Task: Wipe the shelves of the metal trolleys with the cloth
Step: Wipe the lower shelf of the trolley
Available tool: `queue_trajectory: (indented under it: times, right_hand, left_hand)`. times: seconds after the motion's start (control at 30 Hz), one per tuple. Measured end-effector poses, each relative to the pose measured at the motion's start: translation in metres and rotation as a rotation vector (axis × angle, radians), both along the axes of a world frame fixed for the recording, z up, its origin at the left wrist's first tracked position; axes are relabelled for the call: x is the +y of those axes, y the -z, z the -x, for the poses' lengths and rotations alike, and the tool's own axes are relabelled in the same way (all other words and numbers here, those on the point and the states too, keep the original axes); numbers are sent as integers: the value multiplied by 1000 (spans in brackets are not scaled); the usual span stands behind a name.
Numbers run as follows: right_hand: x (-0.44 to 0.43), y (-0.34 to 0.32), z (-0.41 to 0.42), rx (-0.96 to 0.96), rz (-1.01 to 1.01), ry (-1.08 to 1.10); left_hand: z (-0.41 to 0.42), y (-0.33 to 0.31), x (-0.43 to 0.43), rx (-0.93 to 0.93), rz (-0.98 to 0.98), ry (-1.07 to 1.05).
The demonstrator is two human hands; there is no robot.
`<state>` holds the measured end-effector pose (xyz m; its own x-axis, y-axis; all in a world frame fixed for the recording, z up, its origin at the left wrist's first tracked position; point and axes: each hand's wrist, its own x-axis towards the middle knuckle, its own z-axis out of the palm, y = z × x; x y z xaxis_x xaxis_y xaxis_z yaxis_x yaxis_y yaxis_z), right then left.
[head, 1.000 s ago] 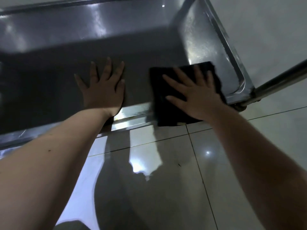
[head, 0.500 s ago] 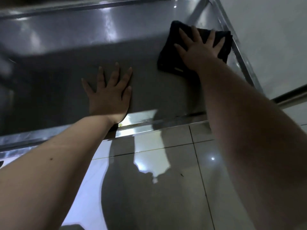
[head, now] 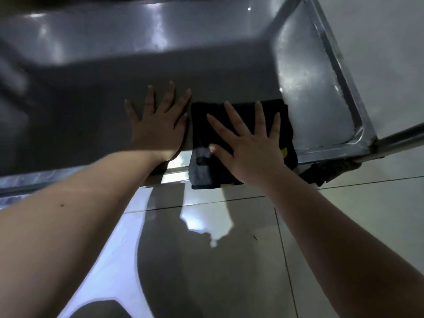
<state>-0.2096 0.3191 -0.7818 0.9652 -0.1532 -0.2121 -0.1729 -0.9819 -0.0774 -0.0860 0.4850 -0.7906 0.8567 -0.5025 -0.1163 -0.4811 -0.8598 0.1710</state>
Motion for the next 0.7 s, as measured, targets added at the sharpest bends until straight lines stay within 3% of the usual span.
queue_trajectory:
  times: [0.1,0.2,0.33,0.6,0.7]
  right_hand:
    - [2,6,3,-48,12,20]
    - [2,9,3,-57,11,36]
    - [10,3,-12,-30,19,58]
    - [13,0,-180,-25,-32,127]
    - [19,-1,-181,-14,-61,138]
  left_hand:
    - [-19,-3,38,-8,-53,67]
    - [-27,0,79,-70,-95,-21]
    - [-24,4,78,-93,-89,-14]
    - [-27,5,81,-93,-74,-13]
    - [-27,7,82,-95,-64,-10]
